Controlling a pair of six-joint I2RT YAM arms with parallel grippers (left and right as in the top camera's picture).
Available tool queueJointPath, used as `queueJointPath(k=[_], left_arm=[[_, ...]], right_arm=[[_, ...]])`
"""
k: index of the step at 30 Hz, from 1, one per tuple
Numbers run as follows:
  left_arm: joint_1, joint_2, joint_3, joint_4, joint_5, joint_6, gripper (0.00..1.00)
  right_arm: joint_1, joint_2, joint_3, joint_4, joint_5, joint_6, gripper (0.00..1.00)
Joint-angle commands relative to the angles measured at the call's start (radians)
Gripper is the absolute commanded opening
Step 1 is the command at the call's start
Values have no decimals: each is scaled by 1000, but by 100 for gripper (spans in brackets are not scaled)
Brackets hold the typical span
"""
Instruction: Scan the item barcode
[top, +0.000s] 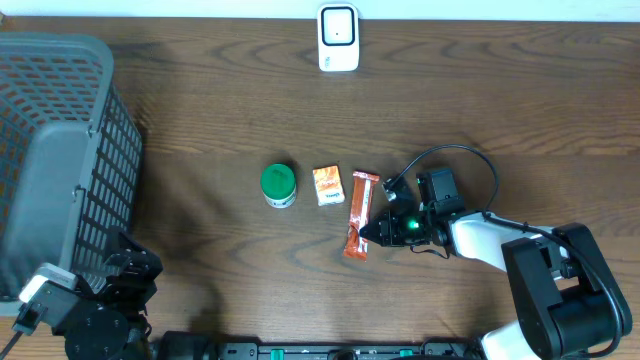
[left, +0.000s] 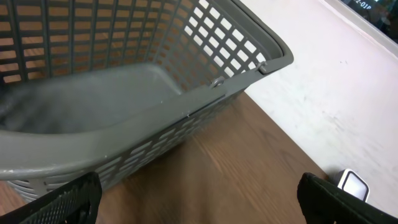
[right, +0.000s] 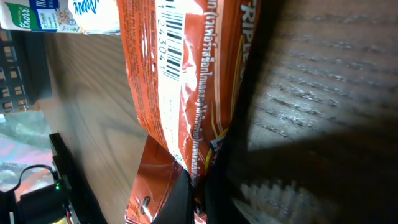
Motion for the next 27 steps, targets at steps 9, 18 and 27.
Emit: queueJointPath(k=[9, 18, 27], left_arm=[[3, -2, -3, 1, -6, -1, 98], [3, -2, -3, 1, -6, -1, 98], [3, -2, -3, 1, -6, -1, 98]], right_arm=[[0, -177, -48, -104, 194, -82, 2], [0, -540, -48, -342, 208, -143, 2], [0, -650, -52, -560, 315, -177, 1]])
